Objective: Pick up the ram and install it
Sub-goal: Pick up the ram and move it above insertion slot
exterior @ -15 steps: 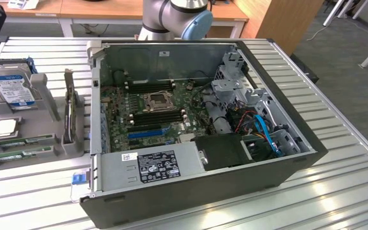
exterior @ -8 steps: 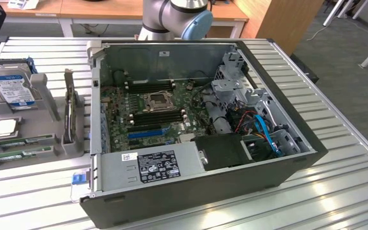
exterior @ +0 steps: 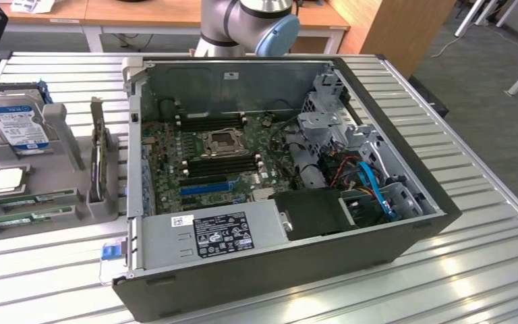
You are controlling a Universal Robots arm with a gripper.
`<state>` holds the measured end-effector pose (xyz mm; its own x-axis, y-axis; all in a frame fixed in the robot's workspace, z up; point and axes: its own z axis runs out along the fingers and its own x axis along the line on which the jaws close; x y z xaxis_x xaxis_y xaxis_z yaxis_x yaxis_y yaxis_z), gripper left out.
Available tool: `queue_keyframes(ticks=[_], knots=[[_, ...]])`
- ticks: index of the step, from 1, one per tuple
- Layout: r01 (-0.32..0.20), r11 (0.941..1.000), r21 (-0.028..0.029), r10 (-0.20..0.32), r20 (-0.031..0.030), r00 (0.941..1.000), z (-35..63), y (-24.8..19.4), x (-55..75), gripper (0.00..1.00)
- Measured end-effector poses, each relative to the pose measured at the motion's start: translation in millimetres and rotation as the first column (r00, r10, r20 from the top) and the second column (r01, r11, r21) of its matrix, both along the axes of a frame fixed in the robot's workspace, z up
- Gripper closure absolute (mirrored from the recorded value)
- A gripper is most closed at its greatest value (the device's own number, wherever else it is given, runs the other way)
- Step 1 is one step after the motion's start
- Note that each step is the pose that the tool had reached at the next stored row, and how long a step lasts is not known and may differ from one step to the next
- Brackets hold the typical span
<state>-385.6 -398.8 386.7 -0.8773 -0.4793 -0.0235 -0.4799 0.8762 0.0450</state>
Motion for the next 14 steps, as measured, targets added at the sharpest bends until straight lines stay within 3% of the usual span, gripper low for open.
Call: queue_keyframes(ticks=[14], knots=[[-0.102, 0.9948, 0.0, 0.102, 0.0, 0.9948, -0.1, 0.0, 0.0, 0.9]])
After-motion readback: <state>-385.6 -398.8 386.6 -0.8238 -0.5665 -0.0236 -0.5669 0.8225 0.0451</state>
